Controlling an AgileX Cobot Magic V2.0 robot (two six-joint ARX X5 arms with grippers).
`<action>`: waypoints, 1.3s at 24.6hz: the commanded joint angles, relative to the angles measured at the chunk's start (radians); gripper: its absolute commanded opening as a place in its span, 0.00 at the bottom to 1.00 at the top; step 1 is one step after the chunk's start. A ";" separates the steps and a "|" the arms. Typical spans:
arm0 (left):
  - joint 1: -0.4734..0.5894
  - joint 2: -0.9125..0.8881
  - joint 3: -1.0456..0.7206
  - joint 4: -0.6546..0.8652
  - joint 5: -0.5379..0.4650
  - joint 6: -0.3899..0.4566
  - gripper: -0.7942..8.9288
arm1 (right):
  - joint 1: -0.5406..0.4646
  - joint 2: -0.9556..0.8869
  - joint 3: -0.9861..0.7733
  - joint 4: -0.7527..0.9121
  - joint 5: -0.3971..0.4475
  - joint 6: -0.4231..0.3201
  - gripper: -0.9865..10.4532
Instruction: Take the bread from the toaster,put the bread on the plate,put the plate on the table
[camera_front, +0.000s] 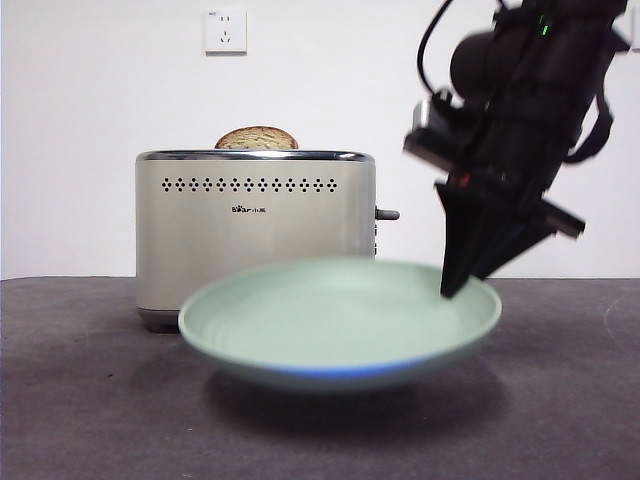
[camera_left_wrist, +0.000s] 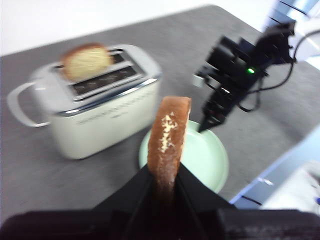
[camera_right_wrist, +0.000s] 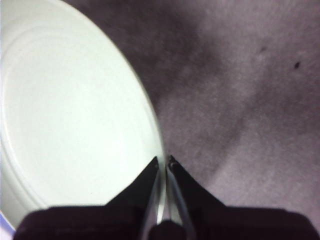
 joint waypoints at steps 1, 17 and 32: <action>-0.003 0.076 -0.005 0.039 0.101 0.065 0.07 | 0.002 -0.041 -0.006 -0.012 -0.003 0.011 0.08; 0.028 0.571 -0.005 0.182 0.533 0.200 0.07 | 0.002 -0.186 -0.006 -0.100 -0.005 0.010 0.08; 0.081 0.871 -0.005 0.243 0.659 0.224 0.07 | 0.002 -0.212 -0.006 -0.115 -0.107 0.010 0.08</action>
